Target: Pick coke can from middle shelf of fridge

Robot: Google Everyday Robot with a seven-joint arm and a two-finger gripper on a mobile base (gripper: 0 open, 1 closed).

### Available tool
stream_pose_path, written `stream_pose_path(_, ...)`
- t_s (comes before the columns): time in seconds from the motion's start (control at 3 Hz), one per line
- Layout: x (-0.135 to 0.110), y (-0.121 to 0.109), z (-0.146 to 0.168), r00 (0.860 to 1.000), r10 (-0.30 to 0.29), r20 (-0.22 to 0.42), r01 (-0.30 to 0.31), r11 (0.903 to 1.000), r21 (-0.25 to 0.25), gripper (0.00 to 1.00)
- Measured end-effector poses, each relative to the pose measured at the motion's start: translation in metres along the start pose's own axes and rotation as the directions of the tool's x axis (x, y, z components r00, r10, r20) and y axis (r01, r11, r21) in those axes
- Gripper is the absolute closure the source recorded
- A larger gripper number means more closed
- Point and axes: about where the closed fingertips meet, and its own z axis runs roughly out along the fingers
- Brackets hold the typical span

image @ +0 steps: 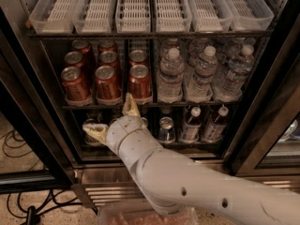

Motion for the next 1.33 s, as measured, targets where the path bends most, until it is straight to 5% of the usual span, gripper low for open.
stream_pose_path(0.33,0.0,0.0,0.0,1.0,0.0,0.0,0.0,1.0,0.0,0.36)
stream_pose_path(1.33,-0.004,0.003,0.019,0.998,0.021,0.055,-0.024,0.9982,0.056,0.25)
